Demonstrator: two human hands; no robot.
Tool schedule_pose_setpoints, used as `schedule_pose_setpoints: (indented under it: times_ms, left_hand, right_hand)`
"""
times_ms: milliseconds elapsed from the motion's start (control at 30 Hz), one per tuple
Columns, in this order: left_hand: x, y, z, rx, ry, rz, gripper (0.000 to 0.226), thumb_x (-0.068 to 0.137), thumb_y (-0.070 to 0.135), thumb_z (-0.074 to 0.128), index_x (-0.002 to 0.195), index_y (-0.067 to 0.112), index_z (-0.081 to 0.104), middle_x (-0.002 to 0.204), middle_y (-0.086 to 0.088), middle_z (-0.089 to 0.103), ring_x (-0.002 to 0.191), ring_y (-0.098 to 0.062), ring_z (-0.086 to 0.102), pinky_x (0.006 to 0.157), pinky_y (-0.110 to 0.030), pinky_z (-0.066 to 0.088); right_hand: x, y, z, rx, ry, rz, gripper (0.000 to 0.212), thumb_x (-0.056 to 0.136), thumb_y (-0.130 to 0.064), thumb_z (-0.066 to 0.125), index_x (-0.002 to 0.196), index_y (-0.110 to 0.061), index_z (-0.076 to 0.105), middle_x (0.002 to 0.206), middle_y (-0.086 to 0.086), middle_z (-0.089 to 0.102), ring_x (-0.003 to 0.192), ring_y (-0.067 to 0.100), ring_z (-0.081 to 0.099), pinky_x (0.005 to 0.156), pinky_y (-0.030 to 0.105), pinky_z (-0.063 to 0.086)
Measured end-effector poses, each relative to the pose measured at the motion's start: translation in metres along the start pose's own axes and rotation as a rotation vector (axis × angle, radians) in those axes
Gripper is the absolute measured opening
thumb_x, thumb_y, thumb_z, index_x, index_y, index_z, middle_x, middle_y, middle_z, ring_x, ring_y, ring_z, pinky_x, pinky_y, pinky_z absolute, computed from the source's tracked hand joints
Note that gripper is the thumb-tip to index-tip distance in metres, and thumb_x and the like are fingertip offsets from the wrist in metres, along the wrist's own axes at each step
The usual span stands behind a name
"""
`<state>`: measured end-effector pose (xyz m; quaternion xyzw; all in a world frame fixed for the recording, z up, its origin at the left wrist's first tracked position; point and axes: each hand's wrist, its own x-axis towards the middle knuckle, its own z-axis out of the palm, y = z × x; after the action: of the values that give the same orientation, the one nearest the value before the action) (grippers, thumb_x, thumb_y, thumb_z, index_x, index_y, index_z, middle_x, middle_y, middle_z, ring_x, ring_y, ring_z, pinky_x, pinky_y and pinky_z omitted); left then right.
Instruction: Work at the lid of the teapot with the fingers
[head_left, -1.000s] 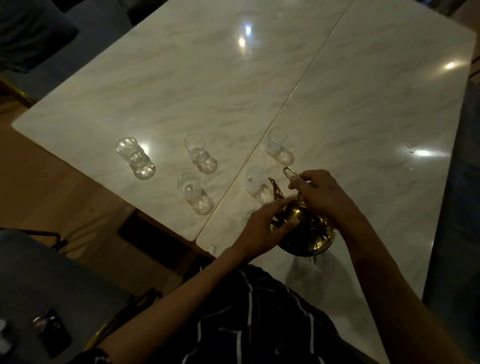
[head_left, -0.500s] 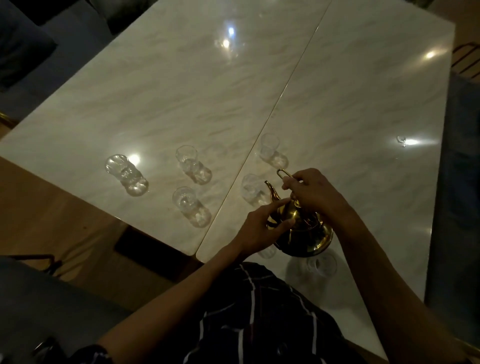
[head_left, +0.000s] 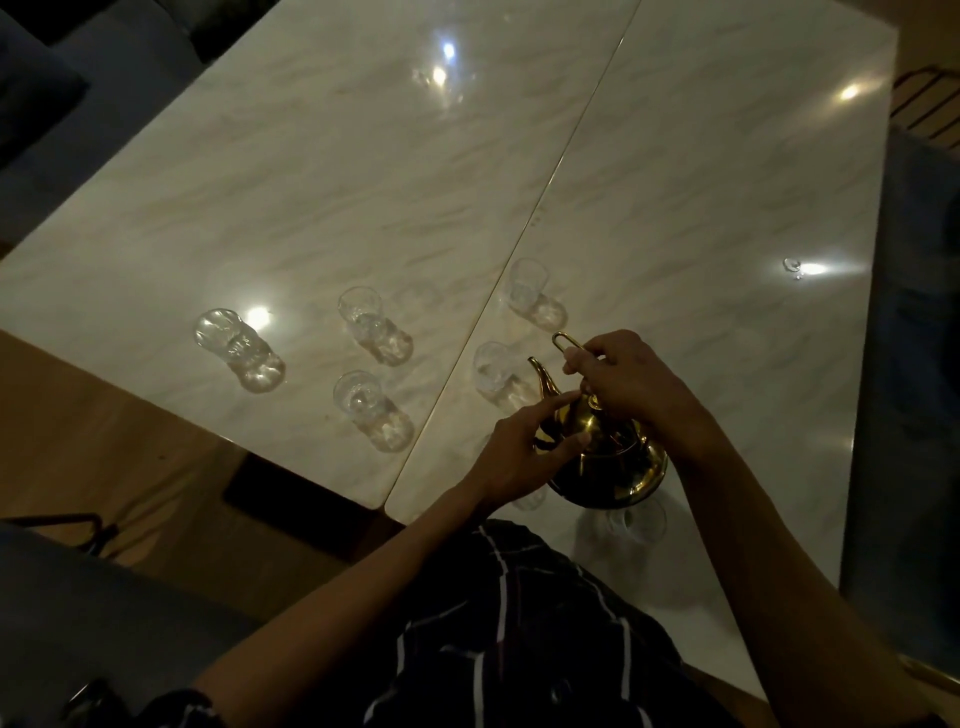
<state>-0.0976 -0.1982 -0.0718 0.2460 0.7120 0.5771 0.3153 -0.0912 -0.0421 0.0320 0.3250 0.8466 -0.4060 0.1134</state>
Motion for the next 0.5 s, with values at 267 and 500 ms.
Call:
schedule_pose_setpoints:
  times_ms: [267,500]
  left_hand:
    - [0.0015,0.0043,0.0051,-0.008,0.022,0.010,0.054,0.096,0.031,0.073,0.147,0.026,0.055,0.130,-0.003,0.069,0.106,-0.007,0.065,0.079,-0.001,0.047]
    - [0.0025,0.0052,0.0087,-0.010,0.030,-0.003,0.054,0.096,0.033,0.073,0.147,0.029,0.054,0.128,-0.004,0.069,0.109,-0.011,0.066,0.081,-0.002,0.049]
  right_hand:
    - [-0.0018,-0.0008,-0.0061,-0.010,0.002,-0.017,0.031,0.096,-0.043,0.054,0.093,-0.019,0.072,0.085,0.006,0.067,0.080,0.016,0.067,0.067,0.030,0.050]
    - [-0.0007,-0.0015,-0.0098,-0.040,-0.006,-0.029,0.030,0.096,-0.042,0.054,0.096,-0.017,0.072,0.089,0.006,0.066,0.081,0.014,0.067,0.060,0.026,0.046]
